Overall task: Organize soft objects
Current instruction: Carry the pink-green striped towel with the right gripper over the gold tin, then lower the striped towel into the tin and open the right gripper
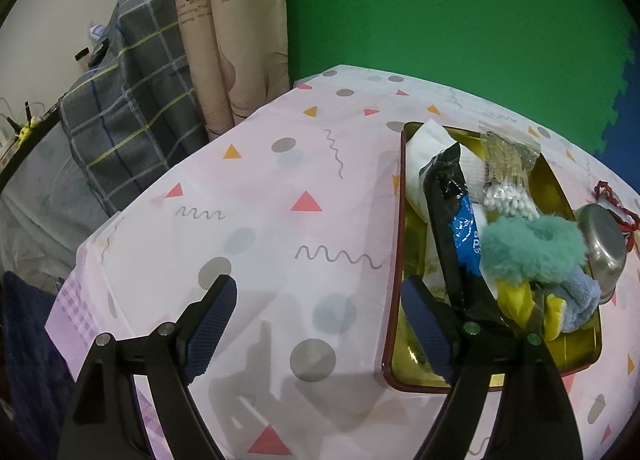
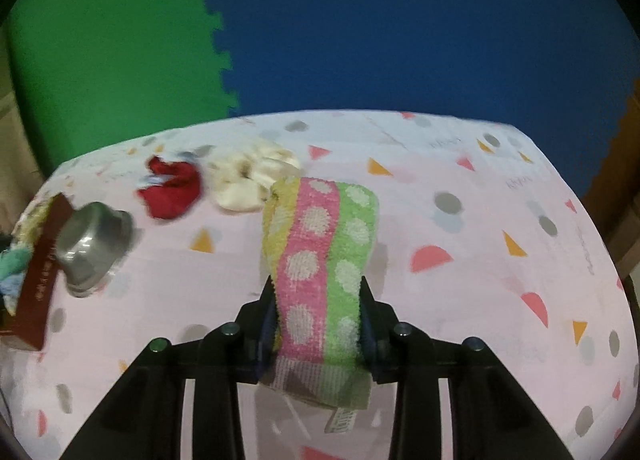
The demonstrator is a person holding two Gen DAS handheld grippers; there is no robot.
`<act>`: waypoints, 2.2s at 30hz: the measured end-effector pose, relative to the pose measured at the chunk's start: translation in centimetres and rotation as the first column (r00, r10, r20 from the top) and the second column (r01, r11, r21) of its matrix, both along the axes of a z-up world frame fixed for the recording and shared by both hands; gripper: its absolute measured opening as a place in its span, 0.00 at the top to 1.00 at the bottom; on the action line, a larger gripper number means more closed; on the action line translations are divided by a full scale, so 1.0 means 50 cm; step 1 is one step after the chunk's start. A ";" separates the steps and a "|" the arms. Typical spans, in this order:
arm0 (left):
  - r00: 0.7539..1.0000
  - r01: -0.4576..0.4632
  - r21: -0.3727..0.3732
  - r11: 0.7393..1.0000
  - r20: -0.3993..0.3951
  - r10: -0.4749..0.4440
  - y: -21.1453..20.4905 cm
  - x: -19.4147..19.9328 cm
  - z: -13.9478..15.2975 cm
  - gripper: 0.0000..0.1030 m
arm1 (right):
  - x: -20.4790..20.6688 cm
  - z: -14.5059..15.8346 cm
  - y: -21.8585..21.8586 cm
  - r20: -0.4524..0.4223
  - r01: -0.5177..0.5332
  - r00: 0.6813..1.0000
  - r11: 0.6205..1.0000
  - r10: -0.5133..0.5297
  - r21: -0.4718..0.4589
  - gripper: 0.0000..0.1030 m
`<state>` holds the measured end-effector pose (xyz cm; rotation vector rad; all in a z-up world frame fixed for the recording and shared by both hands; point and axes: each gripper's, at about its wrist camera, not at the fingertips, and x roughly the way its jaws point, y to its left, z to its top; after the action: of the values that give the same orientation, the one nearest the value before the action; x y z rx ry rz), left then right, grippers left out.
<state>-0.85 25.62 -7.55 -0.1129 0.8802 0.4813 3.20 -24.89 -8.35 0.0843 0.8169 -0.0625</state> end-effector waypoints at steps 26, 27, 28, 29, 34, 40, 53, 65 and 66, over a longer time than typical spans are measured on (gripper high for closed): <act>0.998 -0.045 -0.034 0.998 0.039 0.046 0.016 -0.011 0.012 0.20 | -0.001 0.077 0.437 0.029 -0.486 0.874 0.873 0.485 0.040 0.65; 0.998 -0.053 -0.036 0.998 0.040 0.055 0.020 -0.011 0.012 0.20 | -0.001 0.077 0.455 0.029 -0.500 0.866 0.865 0.499 0.042 0.65; 0.997 -0.059 -0.038 0.997 0.041 0.061 0.022 -0.013 0.012 0.20 | -0.001 0.077 0.467 0.030 -0.508 0.861 0.860 0.507 0.044 0.65; 0.996 -0.071 -0.041 0.997 0.043 0.073 0.027 -0.013 0.013 0.20 | -0.001 0.077 0.483 0.031 -0.522 0.853 0.851 0.521 0.049 0.65; 0.991 -0.122 -0.011 0.992 0.055 0.122 0.043 -0.021 0.017 0.19 | 0.002 0.081 0.545 0.034 -0.571 0.821 0.819 0.570 0.049 0.65; 0.988 -0.140 -0.017 0.990 0.066 0.140 0.058 -0.027 0.020 0.18 | 0.015 0.079 0.614 0.031 -0.610 0.792 0.791 0.610 0.047 0.65; 0.986 -0.155 -0.040 0.987 0.054 0.157 0.069 -0.026 0.013 0.18 | 0.053 0.042 0.712 -0.012 -0.641 0.766 0.764 0.643 0.071 0.64; 0.989 -0.143 -0.035 0.989 0.044 0.144 0.064 -0.021 0.006 0.18 | 0.052 0.035 0.705 -0.007 -0.642 0.764 0.762 0.645 0.081 0.47; 0.989 -0.140 -0.033 0.990 0.045 0.142 0.063 -0.020 0.006 0.18 | 0.050 0.038 0.698 0.001 -0.639 0.768 0.764 0.641 0.089 0.46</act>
<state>-1.86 28.78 -7.25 -0.2143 0.8365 0.5955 5.69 10.01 -6.47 -0.1232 0.8423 0.6282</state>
